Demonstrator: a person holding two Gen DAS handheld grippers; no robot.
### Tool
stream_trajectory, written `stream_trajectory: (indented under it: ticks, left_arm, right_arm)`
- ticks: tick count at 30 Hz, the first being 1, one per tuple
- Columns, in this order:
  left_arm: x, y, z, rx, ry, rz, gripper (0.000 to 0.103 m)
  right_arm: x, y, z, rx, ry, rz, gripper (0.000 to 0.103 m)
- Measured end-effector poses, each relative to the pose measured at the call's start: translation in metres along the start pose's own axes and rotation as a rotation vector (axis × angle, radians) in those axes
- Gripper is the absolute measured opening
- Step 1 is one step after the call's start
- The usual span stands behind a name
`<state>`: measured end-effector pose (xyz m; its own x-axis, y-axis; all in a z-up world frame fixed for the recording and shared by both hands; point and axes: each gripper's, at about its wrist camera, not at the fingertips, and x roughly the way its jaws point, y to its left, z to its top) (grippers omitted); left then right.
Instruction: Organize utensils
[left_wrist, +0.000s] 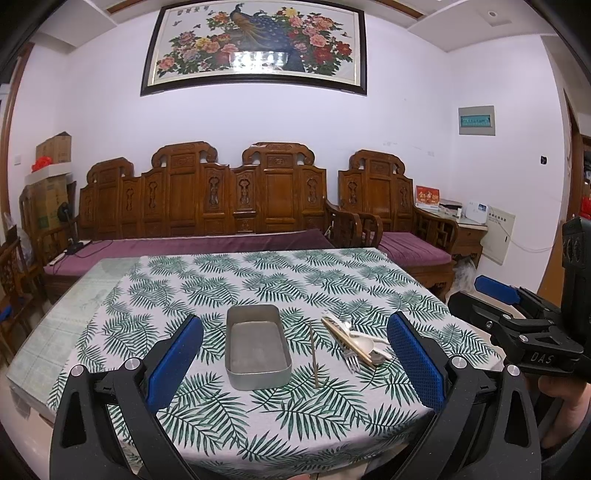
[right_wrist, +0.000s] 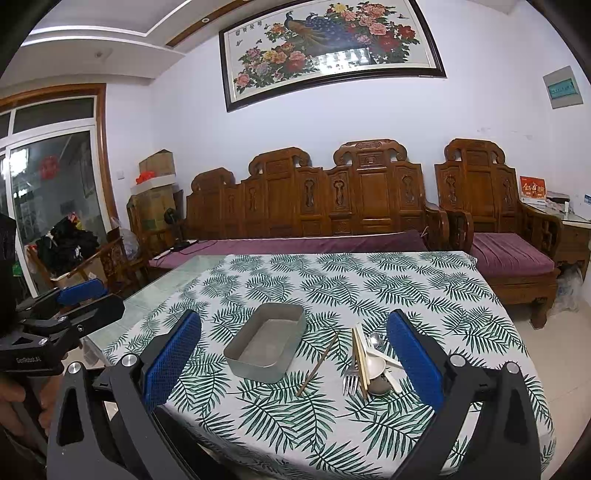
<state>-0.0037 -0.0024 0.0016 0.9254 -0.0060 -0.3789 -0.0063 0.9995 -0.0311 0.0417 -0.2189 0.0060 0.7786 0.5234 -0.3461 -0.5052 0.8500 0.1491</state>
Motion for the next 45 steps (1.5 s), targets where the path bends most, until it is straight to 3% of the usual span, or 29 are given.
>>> stream_trajectory:
  ticks: [16,24,37,45]
  left_arm:
    - [0.000,-0.003,-0.001,-0.001,0.004,-0.005,0.096]
    - [0.015,-0.003,-0.007,0.002,0.050,-0.020,0.096]
    - [0.069,-0.005,-0.030,0.021,0.168,-0.054,0.096]
    - [0.110,-0.005,-0.039,0.051,0.234,-0.092,0.094]
  right_arm:
    - [0.000,0.000,0.000,0.002,0.000,0.000,0.100]
    - [0.004,-0.002,-0.001,-0.003,0.017,-0.005,0.099]
    - [0.049,-0.037,-0.027,-0.001,0.117,-0.019,0.066]
    - [0.092,-0.074,-0.033,-0.002,0.179,-0.061,0.065]
